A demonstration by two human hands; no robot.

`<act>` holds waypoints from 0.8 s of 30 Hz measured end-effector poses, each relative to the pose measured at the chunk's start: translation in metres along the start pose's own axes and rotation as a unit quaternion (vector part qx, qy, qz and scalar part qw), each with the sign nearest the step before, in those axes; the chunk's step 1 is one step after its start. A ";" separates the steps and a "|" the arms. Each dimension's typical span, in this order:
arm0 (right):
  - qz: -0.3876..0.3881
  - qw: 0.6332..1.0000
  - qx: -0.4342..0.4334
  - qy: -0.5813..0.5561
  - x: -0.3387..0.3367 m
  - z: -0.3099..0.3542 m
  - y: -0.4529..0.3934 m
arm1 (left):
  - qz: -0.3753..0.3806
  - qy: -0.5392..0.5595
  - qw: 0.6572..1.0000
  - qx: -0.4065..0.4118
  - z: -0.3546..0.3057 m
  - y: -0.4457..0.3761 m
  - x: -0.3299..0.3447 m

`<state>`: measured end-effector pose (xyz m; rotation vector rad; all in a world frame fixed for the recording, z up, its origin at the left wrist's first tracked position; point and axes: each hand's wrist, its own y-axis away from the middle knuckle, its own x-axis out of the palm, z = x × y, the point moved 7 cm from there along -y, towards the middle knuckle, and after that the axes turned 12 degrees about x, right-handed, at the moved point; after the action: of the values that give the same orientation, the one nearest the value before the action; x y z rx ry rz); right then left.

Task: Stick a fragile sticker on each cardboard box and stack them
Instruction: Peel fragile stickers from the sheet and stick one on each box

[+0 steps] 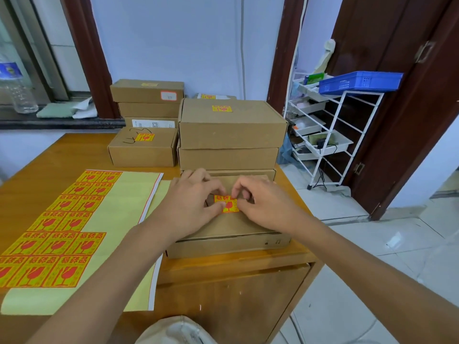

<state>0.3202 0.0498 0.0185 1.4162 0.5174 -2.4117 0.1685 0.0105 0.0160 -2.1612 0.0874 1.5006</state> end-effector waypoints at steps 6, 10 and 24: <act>0.005 1.000 -0.030 -0.009 0.002 -0.004 0.001 | -0.035 0.037 0.999 0.008 0.006 0.014 0.000; -0.022 0.999 -0.035 -0.017 0.002 -0.004 0.002 | -0.044 0.060 0.997 0.003 0.008 0.014 0.000; -0.012 0.993 -0.012 -0.114 -0.003 -0.011 0.004 | -0.075 0.095 0.993 -0.009 0.012 0.017 -0.001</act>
<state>0.3322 0.0510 0.0155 1.1114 0.5066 -2.5333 0.1525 0.0008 0.0073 -2.2665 -0.0230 1.2164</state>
